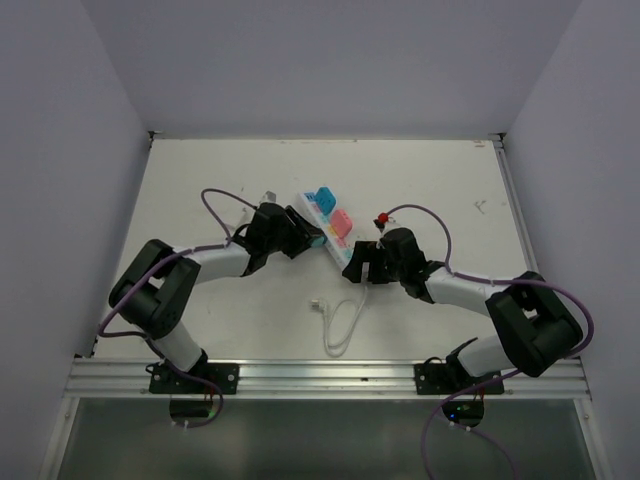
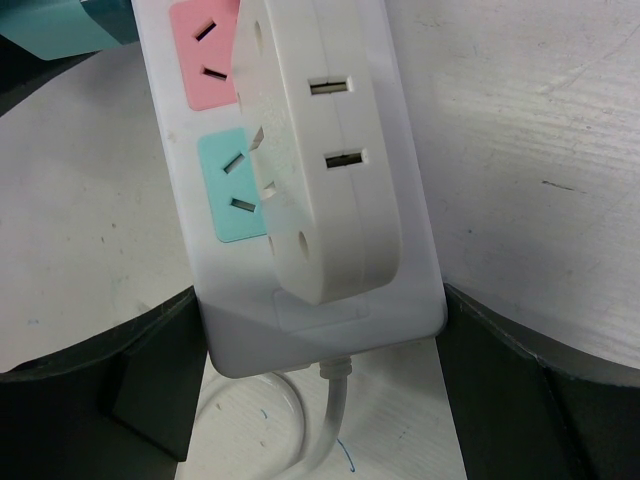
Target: Pull the plug off the socket
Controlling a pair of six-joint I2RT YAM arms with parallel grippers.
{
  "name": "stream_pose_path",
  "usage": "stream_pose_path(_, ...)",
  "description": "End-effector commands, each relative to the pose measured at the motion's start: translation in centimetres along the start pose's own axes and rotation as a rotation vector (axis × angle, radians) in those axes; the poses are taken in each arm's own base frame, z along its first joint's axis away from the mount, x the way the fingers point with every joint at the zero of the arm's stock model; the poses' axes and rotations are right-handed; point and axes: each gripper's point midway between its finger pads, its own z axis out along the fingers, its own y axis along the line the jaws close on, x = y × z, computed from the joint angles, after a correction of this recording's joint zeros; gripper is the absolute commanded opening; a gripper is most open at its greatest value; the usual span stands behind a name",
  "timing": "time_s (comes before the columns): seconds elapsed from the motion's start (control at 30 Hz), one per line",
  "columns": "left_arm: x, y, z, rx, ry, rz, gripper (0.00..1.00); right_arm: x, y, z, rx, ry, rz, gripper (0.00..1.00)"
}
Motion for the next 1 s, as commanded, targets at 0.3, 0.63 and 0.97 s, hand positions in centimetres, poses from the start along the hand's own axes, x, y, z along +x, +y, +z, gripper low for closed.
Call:
stream_pose_path(0.3,-1.4,-1.9,0.9,0.053,-0.060,-0.014,0.36,4.4,-1.5,0.0,0.048,0.157,0.016,0.00)
stream_pose_path(0.63,-0.8,-1.4,-0.4,0.114,-0.069,-0.136,0.00,4.7,-2.5,0.1,0.102,0.162,0.035,0.00)
stream_pose_path(0.97,-2.2,-2.9,-2.5,0.154,-0.136,-0.188,0.00,4.7,-4.5,-0.1,0.227,0.149,0.078,0.00)
